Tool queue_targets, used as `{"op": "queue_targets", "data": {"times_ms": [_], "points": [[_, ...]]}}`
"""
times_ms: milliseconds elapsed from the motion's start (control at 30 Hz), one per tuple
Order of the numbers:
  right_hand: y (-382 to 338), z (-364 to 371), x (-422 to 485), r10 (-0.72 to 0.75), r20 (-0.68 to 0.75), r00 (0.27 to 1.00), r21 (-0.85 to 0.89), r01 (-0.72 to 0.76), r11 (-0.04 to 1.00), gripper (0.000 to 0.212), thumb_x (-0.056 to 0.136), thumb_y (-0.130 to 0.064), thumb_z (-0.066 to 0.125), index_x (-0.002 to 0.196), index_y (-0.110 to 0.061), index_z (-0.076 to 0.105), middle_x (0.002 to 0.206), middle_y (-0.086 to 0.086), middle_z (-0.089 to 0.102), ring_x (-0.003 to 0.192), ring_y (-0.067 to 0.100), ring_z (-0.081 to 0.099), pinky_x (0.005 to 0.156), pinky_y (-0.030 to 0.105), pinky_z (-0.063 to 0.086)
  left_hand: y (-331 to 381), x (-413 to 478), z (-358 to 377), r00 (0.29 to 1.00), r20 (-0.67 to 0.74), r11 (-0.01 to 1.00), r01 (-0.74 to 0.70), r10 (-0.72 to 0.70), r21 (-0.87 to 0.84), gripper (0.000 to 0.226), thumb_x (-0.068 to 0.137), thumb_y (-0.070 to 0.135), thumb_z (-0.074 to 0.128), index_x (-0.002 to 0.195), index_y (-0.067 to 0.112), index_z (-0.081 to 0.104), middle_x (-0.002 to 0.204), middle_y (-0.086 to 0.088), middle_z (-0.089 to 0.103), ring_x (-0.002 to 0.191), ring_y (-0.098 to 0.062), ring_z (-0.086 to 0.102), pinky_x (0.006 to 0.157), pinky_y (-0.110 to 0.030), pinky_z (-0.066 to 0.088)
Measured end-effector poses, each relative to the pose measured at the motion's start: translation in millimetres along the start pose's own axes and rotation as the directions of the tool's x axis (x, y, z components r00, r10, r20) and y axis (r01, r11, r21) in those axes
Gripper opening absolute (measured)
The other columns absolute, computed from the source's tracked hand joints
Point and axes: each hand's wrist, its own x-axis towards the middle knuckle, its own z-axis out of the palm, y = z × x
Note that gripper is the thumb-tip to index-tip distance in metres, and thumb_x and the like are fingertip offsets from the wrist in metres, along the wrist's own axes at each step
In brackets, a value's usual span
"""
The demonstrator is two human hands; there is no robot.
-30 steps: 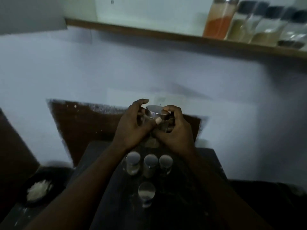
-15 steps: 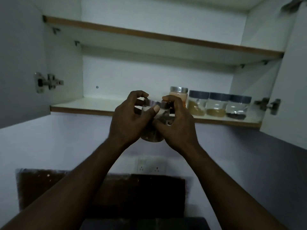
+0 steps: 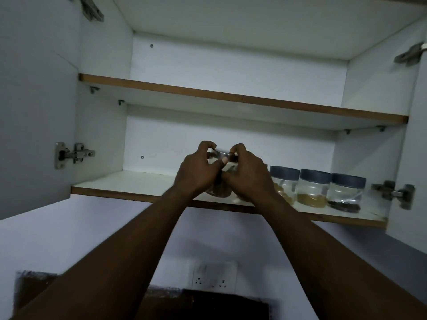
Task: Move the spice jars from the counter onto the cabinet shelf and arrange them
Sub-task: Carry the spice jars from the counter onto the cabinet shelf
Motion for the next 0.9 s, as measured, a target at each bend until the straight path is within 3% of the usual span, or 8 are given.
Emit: {"op": "queue_targets", "data": {"times_ms": [167, 333, 433, 500, 600, 667, 767, 900], "points": [[17, 28, 11, 0.030, 0.060, 0.998, -0.170, -0.020, 0.985, 0.057, 0.079, -0.049, 0.072, 0.129, -0.026, 0.055, 0.126, 0.000, 0.062, 0.109, 0.024, 0.063, 0.076, 0.034, 0.047, -25, 13, 20, 0.991, 0.086, 0.995, 0.097, -0.099, 0.022, 0.053, 0.092, 0.053, 0.063, 0.137, 0.031, 0.046, 0.134, -0.002, 0.064, 0.110, -0.025, 0.066, 0.096, -0.044, 0.054], [24, 40, 16, 0.070, 0.057, 0.996, -0.168, -0.059, 0.984, 0.080, 0.084, -0.043, 0.070, 0.154, -0.020, 0.039, 0.152, 0.005, 0.049, 0.135, 0.027, 0.051, 0.097, 0.040, 0.049, -37, 24, 33, 0.990, 0.098, 0.991, 0.093, -0.102, 0.092, 0.063, 0.095, 0.050, 0.060, 0.150, 0.032, 0.036, 0.145, -0.005, 0.057, 0.128, -0.027, 0.056, 0.103, -0.034, 0.046], [23, 40, 8, 0.095, 0.063, 0.994, -0.180, -0.082, 0.980, 0.095, 0.084, -0.039, 0.072, 0.162, -0.025, 0.018, 0.168, 0.007, 0.025, 0.137, 0.029, 0.050, 0.097, 0.043, 0.051, -35, 20, 36, 0.995, 0.069, 0.984, 0.060, -0.072, 0.166, 0.073, 0.093, 0.045, 0.064, 0.156, 0.029, 0.029, 0.147, -0.008, 0.053, 0.132, -0.028, 0.052, 0.098, -0.032, 0.040], [20, 40, -8, 0.038, -0.038, 0.999, -0.186, -0.044, 0.982, 0.092, 0.087, -0.038, 0.070, 0.162, -0.027, 0.017, 0.170, 0.006, 0.016, 0.123, 0.029, 0.061, 0.086, 0.042, 0.057, -33, 5, 36, 0.999, -0.051, 0.978, 0.023, -0.012, 0.207, 0.077, 0.089, 0.044, 0.069, 0.154, 0.028, 0.031, 0.146, -0.008, 0.051, 0.130, -0.027, 0.051, 0.100, -0.036, 0.043], [18, 44, -44, -0.166, -0.261, 0.951, -0.107, 0.142, 0.984, 0.060, 0.090, -0.032, 0.065, 0.145, -0.019, 0.047, 0.151, 0.005, 0.046, 0.102, 0.024, 0.067, 0.068, 0.032, 0.054, -34, -28, 34, 0.956, -0.238, 0.956, -0.105, 0.174, 0.274, 0.060, 0.085, 0.042, 0.070, 0.138, 0.029, 0.045, 0.126, -0.001, 0.056, 0.115, -0.022, 0.054, 0.090, -0.039, 0.052], [20, 55, -76, -0.196, -0.306, 0.932, -0.029, 0.197, 0.980, 0.043, 0.088, -0.030, 0.067, 0.127, -0.016, 0.059, 0.127, 0.001, 0.057, 0.087, 0.016, 0.063, 0.059, 0.023, 0.043, -40, -55, 33, 0.938, -0.228, 0.943, -0.197, 0.261, 0.267, 0.045, 0.084, 0.038, 0.069, 0.123, 0.028, 0.051, 0.110, 0.006, 0.055, 0.102, -0.015, 0.054, 0.079, -0.035, 0.053], [23, 78, -125, -0.125, -0.226, 0.966, 0.092, 0.149, 0.985, 0.022, 0.084, -0.026, 0.068, 0.103, -0.020, 0.060, 0.103, -0.008, 0.059, 0.066, 0.011, 0.056, 0.054, 0.023, 0.035, -60, -101, 34, 0.959, -0.084, 0.936, -0.241, 0.270, 0.256, 0.025, 0.085, 0.034, 0.069, 0.105, 0.027, 0.055, 0.096, 0.013, 0.053, 0.087, -0.007, 0.052, 0.069, -0.023, 0.045], [26, 114, -195, -0.021, 0.036, 0.999, 0.107, 0.017, 0.994, 0.017, 0.082, -0.025, 0.063, 0.097, -0.024, 0.058, 0.095, -0.009, 0.060, 0.069, 0.016, 0.059, 0.059, 0.033, 0.047, -101, -171, 37, 0.986, 0.118, 0.963, -0.140, 0.115, 0.229, 0.012, 0.085, 0.032, 0.067, 0.088, 0.027, 0.056, 0.084, 0.013, 0.059, 0.078, -0.008, 0.056, 0.069, -0.029, 0.047]]}}
